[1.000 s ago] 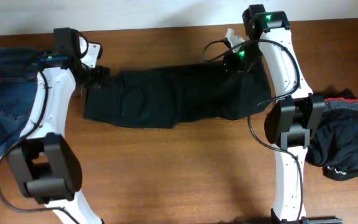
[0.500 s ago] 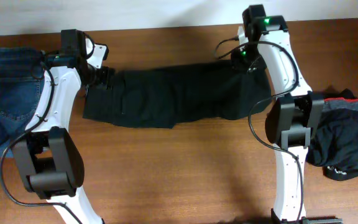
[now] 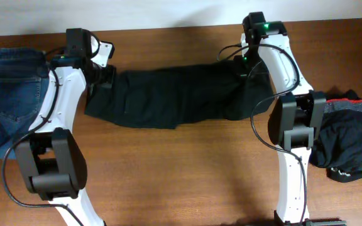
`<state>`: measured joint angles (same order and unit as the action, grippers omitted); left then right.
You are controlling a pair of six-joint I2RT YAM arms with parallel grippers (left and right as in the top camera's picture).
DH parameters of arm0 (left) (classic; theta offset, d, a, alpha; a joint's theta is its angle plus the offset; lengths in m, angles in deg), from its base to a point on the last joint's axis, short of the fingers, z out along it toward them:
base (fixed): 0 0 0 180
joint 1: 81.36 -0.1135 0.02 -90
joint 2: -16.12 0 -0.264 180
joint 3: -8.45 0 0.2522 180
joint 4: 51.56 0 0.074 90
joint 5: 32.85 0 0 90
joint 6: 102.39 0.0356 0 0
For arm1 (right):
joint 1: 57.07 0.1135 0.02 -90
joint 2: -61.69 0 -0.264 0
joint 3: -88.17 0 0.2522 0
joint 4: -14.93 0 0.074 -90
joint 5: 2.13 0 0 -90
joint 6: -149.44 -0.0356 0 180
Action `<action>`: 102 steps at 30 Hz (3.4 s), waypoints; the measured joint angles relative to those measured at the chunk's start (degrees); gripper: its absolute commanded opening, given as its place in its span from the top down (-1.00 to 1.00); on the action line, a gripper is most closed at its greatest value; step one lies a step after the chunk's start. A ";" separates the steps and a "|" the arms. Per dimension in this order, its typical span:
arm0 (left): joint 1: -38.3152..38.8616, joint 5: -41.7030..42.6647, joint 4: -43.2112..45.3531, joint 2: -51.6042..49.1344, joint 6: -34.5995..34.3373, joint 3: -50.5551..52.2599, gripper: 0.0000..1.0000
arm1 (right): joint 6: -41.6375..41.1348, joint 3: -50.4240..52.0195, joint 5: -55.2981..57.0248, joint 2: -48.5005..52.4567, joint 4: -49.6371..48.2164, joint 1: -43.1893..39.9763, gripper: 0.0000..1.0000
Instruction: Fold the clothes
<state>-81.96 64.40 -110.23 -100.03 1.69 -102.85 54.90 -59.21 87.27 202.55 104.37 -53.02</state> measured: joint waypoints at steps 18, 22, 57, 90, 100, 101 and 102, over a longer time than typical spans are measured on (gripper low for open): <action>0.17 -2.43 1.49 0.00 -0.20 -4.07 0.99 | 0.09 -12.52 0.96 0.00 -3.15 0.00 0.92; 0.17 -4.57 2.12 0.00 -0.22 -4.07 0.70 | 0.11 -10.43 1.25 0.00 -4.61 0.00 -0.93; 6.86 7.34 -6.80 -6.75 -8.76 -10.56 0.99 | -3.06 -6.71 -20.52 3.82 -10.45 14.16 0.93; -1.38 -0.59 -2.47 -14.14 -9.42 -6.88 0.99 | -1.86 3.56 -20.57 4.74 -7.91 -8.70 0.93; -1.60 -0.70 -5.90 -12.79 -9.42 -7.39 0.80 | 4.68 0.52 -26.12 4.37 -3.89 -9.22 -0.12; -1.70 -0.96 -7.21 -11.98 -9.42 -7.48 0.49 | 5.22 -0.44 -26.56 4.11 -2.93 -9.20 -0.24; -1.84 -1.25 -8.17 -11.10 -9.31 -7.50 0.17 | 5.55 -1.46 -26.80 3.65 -1.88 -9.03 -0.46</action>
<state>-83.79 63.15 -118.41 -111.14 -7.62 -110.35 60.46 -60.68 60.48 206.20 102.49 -62.04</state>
